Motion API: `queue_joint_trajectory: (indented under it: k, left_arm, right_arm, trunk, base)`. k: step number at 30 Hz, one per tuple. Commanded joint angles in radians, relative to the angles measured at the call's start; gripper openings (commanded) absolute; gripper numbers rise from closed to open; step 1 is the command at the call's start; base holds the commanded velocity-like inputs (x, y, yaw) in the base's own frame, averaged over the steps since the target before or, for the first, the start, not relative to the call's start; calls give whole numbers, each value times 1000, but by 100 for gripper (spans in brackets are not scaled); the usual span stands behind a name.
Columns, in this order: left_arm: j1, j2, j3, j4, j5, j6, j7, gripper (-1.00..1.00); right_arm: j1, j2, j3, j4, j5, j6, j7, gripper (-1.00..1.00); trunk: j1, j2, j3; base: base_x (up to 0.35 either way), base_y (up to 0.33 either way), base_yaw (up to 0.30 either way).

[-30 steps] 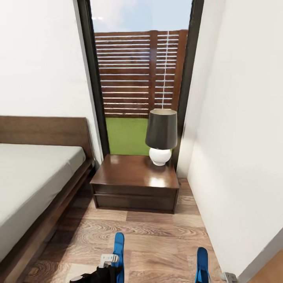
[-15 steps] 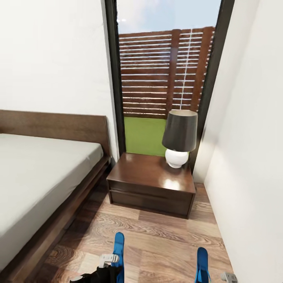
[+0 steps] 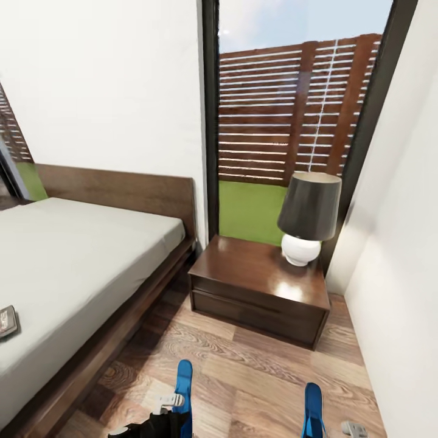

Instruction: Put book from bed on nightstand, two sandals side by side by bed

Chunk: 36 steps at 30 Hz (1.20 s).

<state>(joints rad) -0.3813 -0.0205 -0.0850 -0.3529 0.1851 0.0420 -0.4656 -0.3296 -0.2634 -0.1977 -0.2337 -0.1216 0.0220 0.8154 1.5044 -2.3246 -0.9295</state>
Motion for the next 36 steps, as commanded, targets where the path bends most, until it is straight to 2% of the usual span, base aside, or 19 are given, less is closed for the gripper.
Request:
queue_joint_trajectory:
  k: [1, 10, 36]
  left_arm:
    - [-1, 1, -6, -1, 10, 4, 1, -100]
    - [-1, -1, -7, -1, 10, 4, 1, -100]
    - [-1, -1, -6, -1, 10, 4, 1, -100]
  right_arm:
    - [0, 0, 1, 1, -9, 3, 4, -100]
    - [0, 0, 1, 1, -9, 3, 4, -100]
    - [0, 0, 1, 1, -9, 3, 4, -100]
  trunk:
    - [0, 0, -1]
    - [0, 0, -1]
    - [0, 0, -1]
  base:
    - [0, -7, 292]
    - [0, -129, 292]
    - [0, -3, 292]
